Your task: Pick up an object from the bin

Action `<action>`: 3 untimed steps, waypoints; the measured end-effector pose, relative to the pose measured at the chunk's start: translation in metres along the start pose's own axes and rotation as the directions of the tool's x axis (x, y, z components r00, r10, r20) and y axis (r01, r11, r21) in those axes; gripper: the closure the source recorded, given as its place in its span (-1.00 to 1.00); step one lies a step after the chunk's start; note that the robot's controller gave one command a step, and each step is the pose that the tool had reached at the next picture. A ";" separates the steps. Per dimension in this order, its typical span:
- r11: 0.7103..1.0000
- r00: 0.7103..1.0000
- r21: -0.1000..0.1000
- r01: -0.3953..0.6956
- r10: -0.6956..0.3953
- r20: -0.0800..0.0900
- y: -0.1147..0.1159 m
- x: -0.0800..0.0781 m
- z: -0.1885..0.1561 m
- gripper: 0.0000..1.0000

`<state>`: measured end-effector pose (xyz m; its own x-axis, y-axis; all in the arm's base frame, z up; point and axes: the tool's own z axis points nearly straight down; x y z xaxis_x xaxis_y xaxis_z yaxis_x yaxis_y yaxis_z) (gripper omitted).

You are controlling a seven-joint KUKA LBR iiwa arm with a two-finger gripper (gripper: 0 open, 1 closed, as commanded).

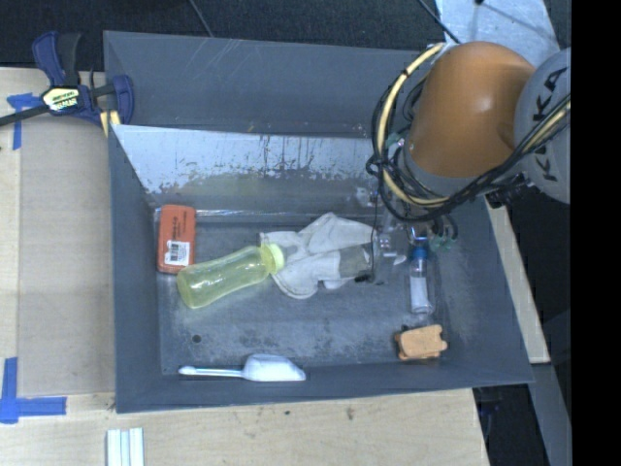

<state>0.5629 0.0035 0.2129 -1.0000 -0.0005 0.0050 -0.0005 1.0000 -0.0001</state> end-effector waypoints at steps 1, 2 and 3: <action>1.000 1.000 0.000 0.000 0.000 0.009 0.000 -0.001 -0.005 -1.00; 0.999 0.999 0.001 0.034 -0.034 0.018 0.002 -0.008 0.034 -1.00; 0.990 0.990 0.002 0.139 -0.139 0.012 0.004 -0.004 0.096 -1.00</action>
Offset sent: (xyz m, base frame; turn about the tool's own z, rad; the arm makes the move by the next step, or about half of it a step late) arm 0.0125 0.0061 -0.1266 -0.1080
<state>0.5663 0.0075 0.1169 -0.9902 -0.1398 -0.0072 -0.1398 0.9902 -0.0012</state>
